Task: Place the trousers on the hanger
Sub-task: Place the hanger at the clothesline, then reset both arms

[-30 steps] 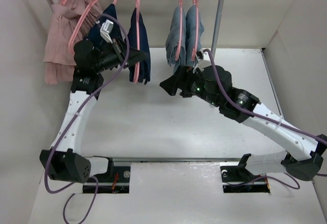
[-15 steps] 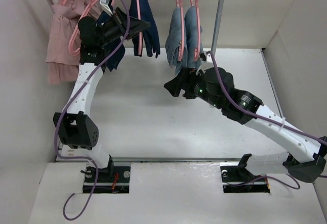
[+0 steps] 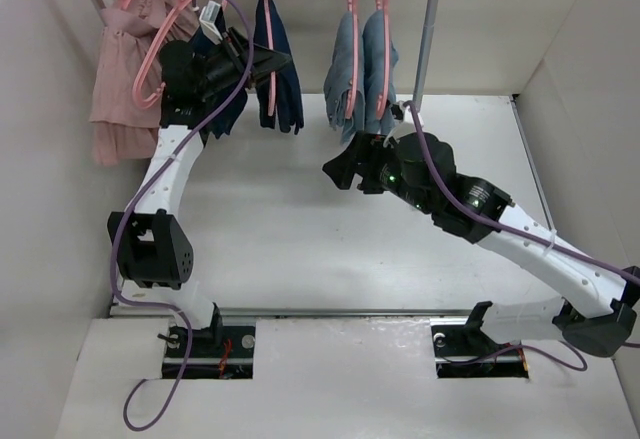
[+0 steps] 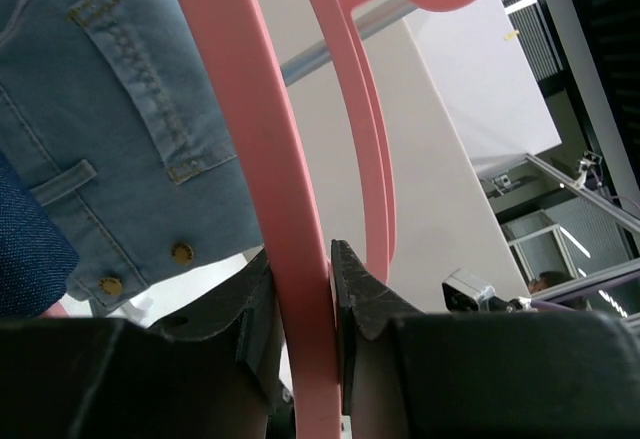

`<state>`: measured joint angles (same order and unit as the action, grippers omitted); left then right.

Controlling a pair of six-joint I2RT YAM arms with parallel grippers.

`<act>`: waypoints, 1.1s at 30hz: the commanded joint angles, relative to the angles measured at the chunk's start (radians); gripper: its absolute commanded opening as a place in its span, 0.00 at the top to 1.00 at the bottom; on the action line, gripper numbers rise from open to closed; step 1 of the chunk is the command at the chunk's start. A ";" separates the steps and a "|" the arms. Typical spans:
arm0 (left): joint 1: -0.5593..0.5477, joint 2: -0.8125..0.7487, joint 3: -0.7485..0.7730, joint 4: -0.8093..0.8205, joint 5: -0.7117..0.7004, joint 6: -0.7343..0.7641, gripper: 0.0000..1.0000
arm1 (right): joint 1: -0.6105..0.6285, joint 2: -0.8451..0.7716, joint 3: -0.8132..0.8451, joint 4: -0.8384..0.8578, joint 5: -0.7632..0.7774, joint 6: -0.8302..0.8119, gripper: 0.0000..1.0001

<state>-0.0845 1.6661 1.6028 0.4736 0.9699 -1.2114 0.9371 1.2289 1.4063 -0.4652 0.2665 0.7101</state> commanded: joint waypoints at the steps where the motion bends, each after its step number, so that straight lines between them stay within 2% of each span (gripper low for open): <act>1: 0.008 -0.031 0.016 0.152 -0.002 0.072 1.00 | 0.002 0.006 0.039 0.002 0.010 -0.018 0.15; 4: 0.008 -0.031 0.006 0.152 0.030 0.099 1.00 | 0.002 -0.003 0.039 -0.007 0.010 -0.018 0.15; 5: 0.008 -0.031 0.006 0.152 0.047 0.099 0.90 | 0.002 -0.003 0.039 -0.007 0.010 -0.018 0.15; 6: 0.008 -0.031 0.006 0.139 0.062 0.110 0.71 | 0.002 -0.003 0.039 -0.007 0.010 -0.018 0.15; 7: 0.018 -0.043 0.006 0.125 0.073 0.142 0.30 | 0.002 -0.003 0.039 -0.007 0.010 -0.018 0.13; 9: 0.037 -0.072 -0.035 0.064 0.073 0.188 0.05 | 0.002 -0.014 0.029 -0.016 0.010 -0.018 0.13; 10: 0.055 -0.107 -0.055 0.063 0.073 0.202 0.00 | 0.002 -0.014 0.029 -0.016 0.010 -0.018 0.13; 12: 0.074 -0.137 -0.096 0.033 0.073 0.245 0.00 | 0.002 -0.014 0.020 -0.027 0.010 -0.018 0.13; 15: 0.100 -0.181 -0.096 -0.097 0.063 0.366 0.00 | 0.002 -0.014 0.011 -0.027 0.001 -0.027 0.13; 16: 0.100 -0.192 -0.061 -0.234 0.049 0.494 0.00 | 0.002 -0.014 0.002 -0.027 0.000 -0.027 0.13; 19: 0.100 -0.236 -0.018 -0.465 -0.023 0.686 0.00 | 0.002 -0.014 0.002 -0.027 -0.024 -0.049 0.10; 20: 0.100 -0.250 -0.009 -0.507 -0.046 0.795 0.00 | 0.002 -0.014 -0.009 -0.027 -0.033 -0.049 0.03; 21: 0.100 -0.282 -0.009 -0.547 -0.074 0.849 0.00 | 0.002 -0.014 -0.018 -0.027 -0.033 -0.058 0.01; 26: 0.109 -0.400 -0.079 -0.754 -0.352 1.113 0.00 | 0.002 -0.055 -0.125 -0.018 -0.046 -0.090 0.01; 28: 0.109 -0.445 -0.131 -0.782 -0.419 1.142 0.00 | 0.002 -0.077 -0.188 0.002 -0.033 -0.090 0.01; 31: 0.109 -0.482 -0.207 -0.861 -0.613 1.155 0.00 | -0.020 -0.100 -0.357 0.064 -0.042 -0.090 0.01; 32: 0.109 -0.491 -0.237 -0.903 -0.723 1.146 0.00 | -0.041 -0.100 -0.438 0.079 -0.079 -0.081 0.01; 33: 0.109 -0.491 -0.259 -0.912 -0.776 1.145 0.00 | -0.052 -0.100 -0.438 0.089 -0.091 -0.064 0.01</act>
<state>0.0196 1.1732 1.4048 -0.3168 0.4637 -0.1387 0.9207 1.1400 1.0447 -0.4431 0.2173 0.6407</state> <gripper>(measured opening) 0.997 0.990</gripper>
